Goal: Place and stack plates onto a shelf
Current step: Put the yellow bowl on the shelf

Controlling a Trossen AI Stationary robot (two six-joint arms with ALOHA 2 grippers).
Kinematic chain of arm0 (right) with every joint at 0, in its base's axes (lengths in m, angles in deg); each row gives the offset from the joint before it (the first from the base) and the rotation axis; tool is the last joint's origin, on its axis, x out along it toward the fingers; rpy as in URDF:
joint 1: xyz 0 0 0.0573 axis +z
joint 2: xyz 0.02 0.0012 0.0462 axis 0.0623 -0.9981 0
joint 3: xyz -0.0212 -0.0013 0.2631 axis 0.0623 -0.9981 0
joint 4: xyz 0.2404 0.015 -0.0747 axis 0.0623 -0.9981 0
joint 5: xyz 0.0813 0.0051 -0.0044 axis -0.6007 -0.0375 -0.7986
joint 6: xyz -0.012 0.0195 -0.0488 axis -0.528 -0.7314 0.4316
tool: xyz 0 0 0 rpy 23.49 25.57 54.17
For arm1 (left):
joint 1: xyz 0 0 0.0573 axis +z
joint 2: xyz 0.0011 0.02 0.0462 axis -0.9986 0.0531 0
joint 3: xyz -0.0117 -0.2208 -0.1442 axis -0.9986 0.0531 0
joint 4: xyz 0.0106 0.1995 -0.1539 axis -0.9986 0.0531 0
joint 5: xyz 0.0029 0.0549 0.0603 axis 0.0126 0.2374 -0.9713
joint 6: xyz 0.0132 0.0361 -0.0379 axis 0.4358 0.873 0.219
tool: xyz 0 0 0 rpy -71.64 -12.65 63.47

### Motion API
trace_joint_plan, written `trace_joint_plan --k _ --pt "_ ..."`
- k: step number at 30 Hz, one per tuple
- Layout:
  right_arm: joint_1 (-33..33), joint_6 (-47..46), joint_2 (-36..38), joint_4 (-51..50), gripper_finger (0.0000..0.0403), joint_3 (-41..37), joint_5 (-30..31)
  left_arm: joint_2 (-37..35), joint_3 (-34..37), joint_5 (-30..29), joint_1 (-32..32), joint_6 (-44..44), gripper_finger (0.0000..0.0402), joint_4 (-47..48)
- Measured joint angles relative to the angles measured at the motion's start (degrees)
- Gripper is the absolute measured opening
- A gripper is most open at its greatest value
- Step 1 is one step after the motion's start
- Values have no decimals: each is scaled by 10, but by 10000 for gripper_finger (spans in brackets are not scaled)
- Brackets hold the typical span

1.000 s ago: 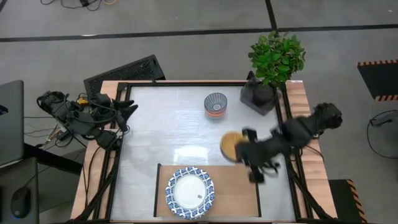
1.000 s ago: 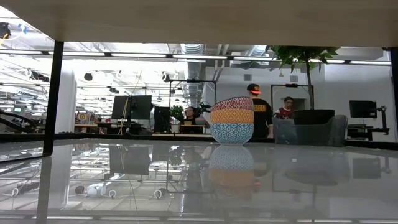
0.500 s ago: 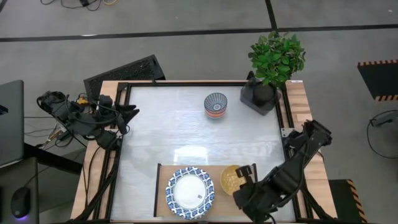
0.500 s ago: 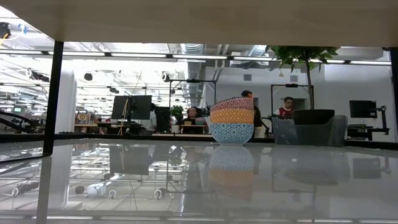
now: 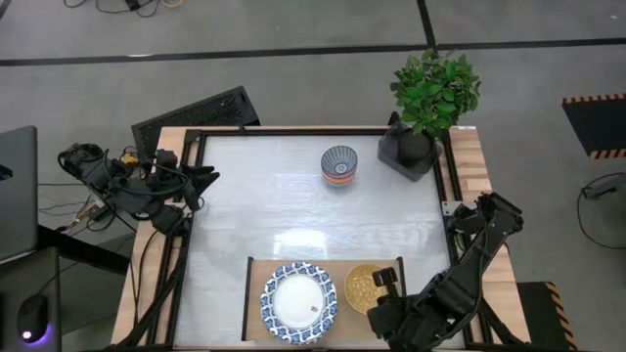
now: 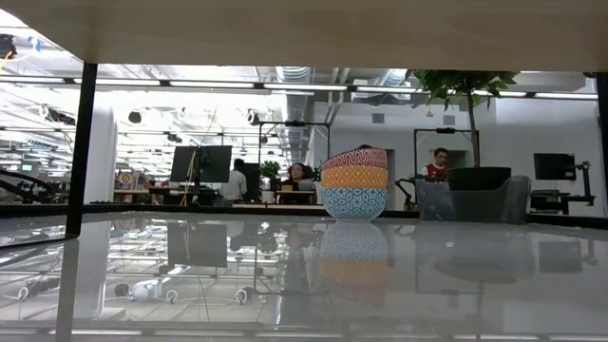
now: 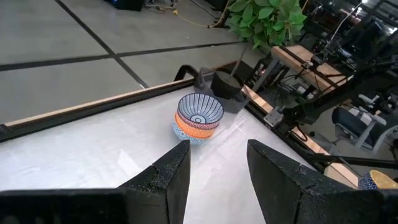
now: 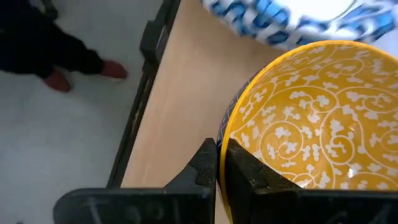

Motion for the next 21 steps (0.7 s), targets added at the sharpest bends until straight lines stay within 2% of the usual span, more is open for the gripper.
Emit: trace_joint_plan --k 6,21 --pt "2 -7 0 42 34 -19 0 0 0 0 0 -2 143 0" --pt "8 -29 0 42 44 -39 -2 0 0 0 0 -2 143 0"
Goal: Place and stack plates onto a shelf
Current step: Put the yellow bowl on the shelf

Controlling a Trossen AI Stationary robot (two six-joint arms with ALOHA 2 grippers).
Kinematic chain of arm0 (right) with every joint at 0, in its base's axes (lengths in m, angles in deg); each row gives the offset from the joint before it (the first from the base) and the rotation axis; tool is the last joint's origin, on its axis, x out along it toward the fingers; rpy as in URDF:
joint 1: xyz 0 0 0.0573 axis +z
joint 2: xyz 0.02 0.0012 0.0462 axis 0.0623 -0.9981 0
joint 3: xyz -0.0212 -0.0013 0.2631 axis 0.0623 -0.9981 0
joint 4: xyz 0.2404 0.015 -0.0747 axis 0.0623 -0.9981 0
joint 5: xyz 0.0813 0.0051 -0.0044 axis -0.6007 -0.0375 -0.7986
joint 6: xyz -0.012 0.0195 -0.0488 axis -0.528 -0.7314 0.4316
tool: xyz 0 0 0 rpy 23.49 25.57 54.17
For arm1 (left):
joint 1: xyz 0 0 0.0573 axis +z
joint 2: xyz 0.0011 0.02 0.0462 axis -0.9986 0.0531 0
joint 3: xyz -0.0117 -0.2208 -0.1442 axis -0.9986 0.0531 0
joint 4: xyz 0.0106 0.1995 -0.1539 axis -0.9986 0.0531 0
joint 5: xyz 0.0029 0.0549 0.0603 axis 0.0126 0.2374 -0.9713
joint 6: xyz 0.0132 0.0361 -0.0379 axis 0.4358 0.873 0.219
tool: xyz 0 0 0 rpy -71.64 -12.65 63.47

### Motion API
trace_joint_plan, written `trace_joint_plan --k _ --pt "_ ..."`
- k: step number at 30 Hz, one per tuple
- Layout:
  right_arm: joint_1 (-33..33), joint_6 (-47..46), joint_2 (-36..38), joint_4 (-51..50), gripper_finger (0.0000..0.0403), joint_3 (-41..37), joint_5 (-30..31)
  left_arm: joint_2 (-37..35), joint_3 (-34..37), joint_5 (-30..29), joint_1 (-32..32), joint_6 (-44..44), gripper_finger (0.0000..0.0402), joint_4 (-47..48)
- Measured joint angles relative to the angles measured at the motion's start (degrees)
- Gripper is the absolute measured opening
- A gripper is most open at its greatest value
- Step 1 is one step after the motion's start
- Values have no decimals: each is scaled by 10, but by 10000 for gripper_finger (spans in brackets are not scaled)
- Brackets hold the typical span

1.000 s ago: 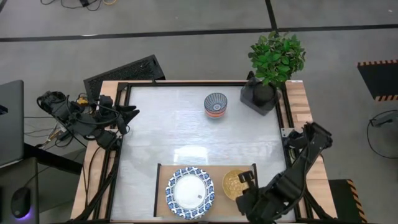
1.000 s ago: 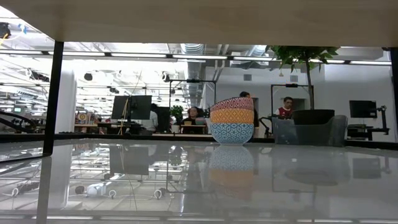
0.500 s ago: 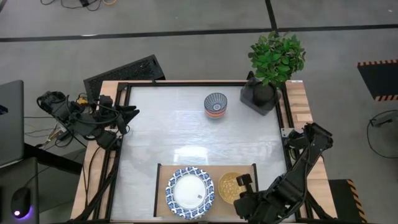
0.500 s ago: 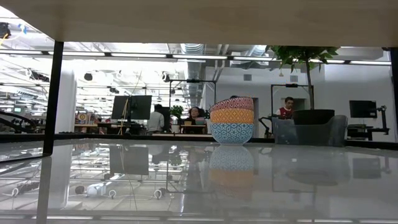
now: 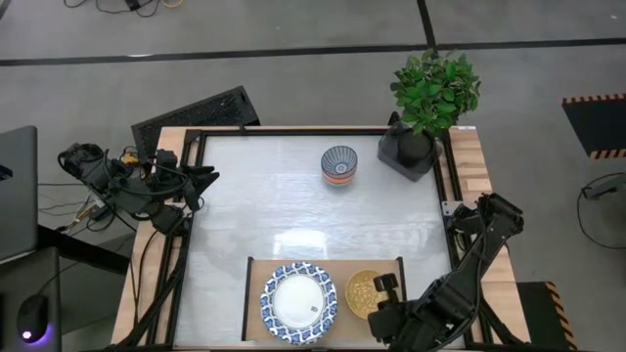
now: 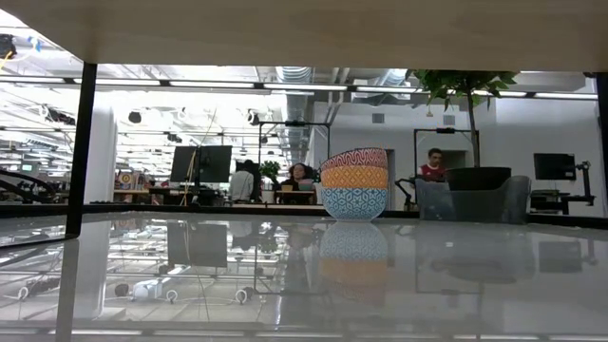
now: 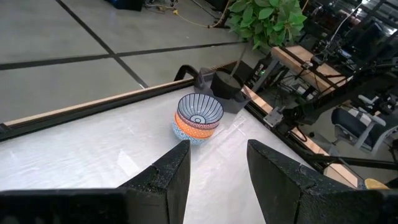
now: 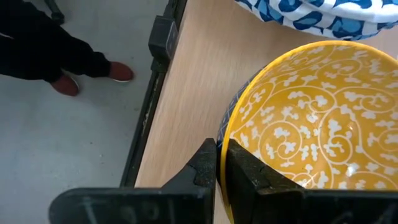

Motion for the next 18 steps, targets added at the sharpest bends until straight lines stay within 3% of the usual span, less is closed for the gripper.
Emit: trace_joint_plan --k 11,18 --pt "0 -11 0 0 67 0 -17 0 0 0 0 -1 143 0" --pt "0 -19 0 0 103 0 -31 0 0 1 0 -2 143 0"
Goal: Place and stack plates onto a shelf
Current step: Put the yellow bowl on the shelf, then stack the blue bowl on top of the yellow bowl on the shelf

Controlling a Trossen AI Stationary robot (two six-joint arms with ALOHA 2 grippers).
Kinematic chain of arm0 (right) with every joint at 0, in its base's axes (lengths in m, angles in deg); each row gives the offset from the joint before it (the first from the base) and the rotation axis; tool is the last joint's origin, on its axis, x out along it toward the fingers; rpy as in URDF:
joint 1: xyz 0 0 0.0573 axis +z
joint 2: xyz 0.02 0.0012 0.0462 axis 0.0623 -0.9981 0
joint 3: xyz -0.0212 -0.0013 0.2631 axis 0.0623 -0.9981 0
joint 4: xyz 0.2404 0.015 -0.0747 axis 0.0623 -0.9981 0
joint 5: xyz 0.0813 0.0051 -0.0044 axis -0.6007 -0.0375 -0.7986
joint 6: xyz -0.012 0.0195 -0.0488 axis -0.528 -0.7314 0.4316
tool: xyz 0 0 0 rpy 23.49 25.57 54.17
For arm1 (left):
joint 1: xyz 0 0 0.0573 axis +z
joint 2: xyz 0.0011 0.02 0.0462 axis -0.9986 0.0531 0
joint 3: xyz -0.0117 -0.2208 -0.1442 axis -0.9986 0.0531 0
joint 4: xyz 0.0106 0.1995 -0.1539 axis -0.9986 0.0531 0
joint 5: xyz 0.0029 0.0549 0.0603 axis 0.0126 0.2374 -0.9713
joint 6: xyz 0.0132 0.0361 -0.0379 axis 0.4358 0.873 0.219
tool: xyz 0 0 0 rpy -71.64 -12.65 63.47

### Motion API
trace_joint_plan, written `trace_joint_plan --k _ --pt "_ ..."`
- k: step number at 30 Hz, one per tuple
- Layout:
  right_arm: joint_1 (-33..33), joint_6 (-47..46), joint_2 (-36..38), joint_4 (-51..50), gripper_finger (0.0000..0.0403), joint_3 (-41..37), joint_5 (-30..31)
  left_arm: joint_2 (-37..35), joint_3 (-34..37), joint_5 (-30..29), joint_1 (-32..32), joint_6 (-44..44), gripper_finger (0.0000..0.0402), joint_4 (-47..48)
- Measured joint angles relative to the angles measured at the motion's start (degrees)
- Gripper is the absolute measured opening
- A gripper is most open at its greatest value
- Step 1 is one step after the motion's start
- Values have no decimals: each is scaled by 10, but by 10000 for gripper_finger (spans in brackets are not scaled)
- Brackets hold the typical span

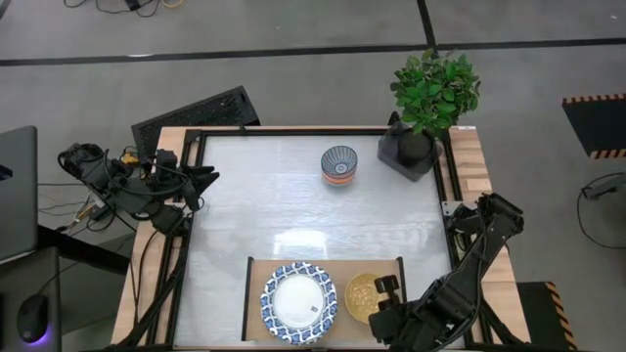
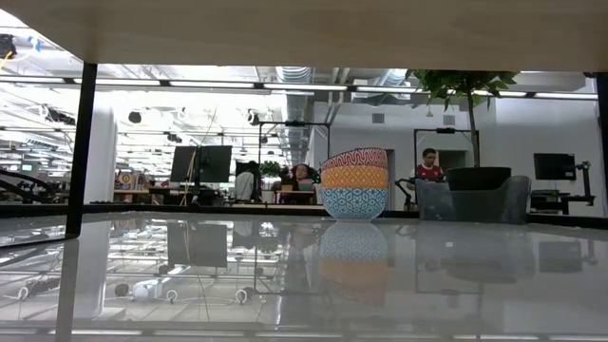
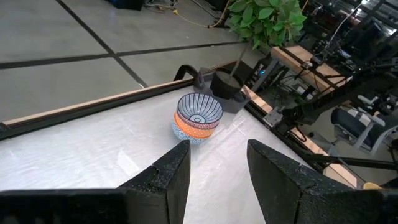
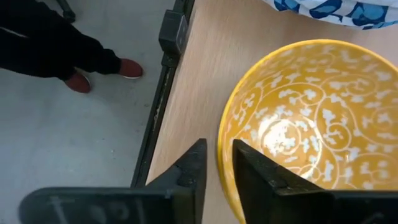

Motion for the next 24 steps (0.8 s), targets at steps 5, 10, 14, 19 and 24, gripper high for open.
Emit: trace_joint_plan --k 5,10,14,19,24 --pt "0 -1 0 9 154 0 -20 0 0 0 0 -1 143 0" --pt "0 7 1 7 197 16 -61 0 0 1 0 -10 143 -1" --pt "-4 29 2 -23 208 64 -63 0 0 2 0 -18 143 -1" --pt "-33 84 2 -114 203 166 -61 0 0 2 0 -18 143 0" --pt "-96 167 2 -197 197 267 2 0 0 2 0 -18 143 0"
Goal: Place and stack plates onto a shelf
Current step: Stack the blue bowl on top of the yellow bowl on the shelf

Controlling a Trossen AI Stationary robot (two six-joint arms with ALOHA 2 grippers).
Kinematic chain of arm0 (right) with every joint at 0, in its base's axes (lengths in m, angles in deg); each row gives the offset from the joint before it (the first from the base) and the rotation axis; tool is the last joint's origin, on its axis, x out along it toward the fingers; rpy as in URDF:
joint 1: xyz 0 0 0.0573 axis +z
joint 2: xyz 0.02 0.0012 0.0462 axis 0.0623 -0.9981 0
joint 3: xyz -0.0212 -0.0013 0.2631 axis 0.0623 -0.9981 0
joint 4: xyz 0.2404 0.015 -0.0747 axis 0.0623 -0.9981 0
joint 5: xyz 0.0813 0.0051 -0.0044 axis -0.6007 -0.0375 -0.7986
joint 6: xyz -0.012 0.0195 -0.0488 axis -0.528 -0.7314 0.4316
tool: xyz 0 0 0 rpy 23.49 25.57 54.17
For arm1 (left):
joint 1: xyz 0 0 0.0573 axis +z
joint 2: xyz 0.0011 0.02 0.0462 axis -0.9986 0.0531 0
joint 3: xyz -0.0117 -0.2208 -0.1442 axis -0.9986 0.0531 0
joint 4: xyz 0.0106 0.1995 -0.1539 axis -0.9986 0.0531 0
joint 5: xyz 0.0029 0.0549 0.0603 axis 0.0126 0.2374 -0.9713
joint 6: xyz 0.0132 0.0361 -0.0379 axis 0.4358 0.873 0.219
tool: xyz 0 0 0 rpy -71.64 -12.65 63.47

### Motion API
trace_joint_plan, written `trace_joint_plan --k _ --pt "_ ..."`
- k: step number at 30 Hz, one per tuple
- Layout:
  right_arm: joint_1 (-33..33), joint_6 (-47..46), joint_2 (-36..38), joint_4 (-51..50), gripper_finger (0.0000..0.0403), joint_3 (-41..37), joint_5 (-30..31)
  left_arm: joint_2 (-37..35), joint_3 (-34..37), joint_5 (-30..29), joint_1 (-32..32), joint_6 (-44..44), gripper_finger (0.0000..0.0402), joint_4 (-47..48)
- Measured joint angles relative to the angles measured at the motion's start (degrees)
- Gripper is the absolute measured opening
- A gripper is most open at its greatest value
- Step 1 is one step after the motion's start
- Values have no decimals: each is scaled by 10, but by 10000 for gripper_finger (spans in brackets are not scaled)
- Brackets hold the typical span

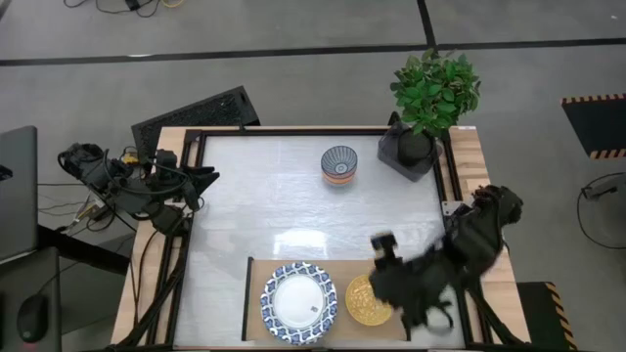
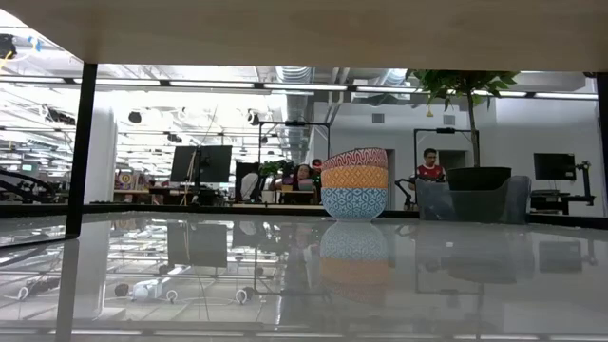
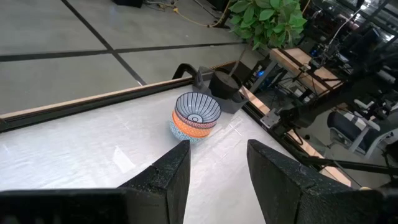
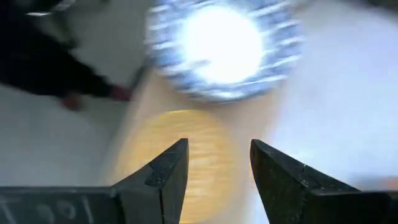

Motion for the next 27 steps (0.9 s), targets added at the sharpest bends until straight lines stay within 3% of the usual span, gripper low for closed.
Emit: trace_joint_plan --k 3,10,13,17,27 --pt "-57 85 20 -16 196 0 30 0 0 0 0 0 143 0" --pt "-240 252 39 -29 196 -12 28 0 0 1 0 -2 143 0" --pt "-310 302 35 -27 196 -18 0 0 0 1 0 -2 143 1" --pt "-389 353 26 15 196 -81 -60 0 0 8 0 6 143 6" --pt "-511 376 25 165 196 -310 -78 0 0 14 0 28 143 11"
